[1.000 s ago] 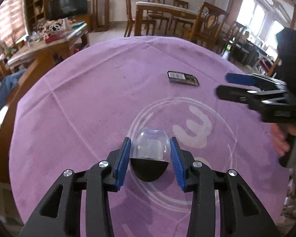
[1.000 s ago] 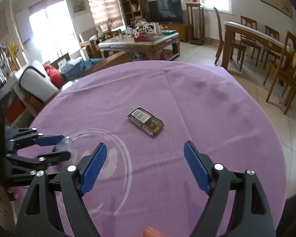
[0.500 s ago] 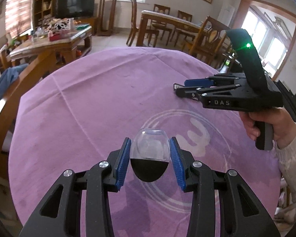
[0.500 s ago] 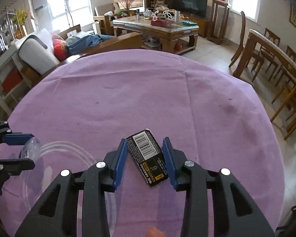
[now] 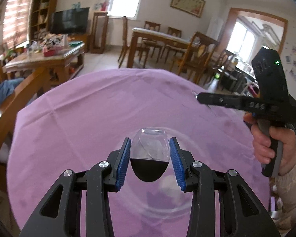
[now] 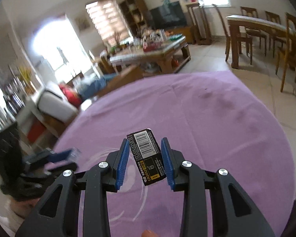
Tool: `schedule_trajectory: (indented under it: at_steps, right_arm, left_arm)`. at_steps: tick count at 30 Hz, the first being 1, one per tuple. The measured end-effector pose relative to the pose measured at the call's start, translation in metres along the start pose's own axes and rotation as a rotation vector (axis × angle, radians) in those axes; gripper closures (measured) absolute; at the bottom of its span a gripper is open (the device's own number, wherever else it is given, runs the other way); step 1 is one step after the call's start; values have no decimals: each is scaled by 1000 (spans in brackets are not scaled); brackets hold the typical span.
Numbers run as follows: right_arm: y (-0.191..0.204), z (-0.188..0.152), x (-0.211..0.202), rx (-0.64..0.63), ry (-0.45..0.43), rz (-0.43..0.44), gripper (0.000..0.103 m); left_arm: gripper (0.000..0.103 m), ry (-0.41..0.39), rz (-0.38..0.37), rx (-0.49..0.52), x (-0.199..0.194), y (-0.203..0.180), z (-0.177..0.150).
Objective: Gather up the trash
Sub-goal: 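Carry the clear cup and battery package over the black bin and open both tools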
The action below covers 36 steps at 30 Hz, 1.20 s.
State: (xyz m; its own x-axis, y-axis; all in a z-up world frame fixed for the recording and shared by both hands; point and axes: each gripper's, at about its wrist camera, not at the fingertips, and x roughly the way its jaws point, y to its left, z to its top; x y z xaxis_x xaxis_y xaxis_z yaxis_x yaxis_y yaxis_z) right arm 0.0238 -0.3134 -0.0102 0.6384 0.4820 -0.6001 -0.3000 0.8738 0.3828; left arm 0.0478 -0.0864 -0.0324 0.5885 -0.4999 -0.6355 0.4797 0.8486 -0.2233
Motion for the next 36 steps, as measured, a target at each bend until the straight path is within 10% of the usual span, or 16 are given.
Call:
schedule_trajectory:
  at_steps: [19,36]
  right_arm:
    - [-156,-68,-205,284,-345,-190,70]
    - [-242,-150,-285,488,-486,-345,69]
  left_arm:
    - [63,-7,-361,240,77,-267,30]
    - [63,117,-541,403,191,-463,-15]
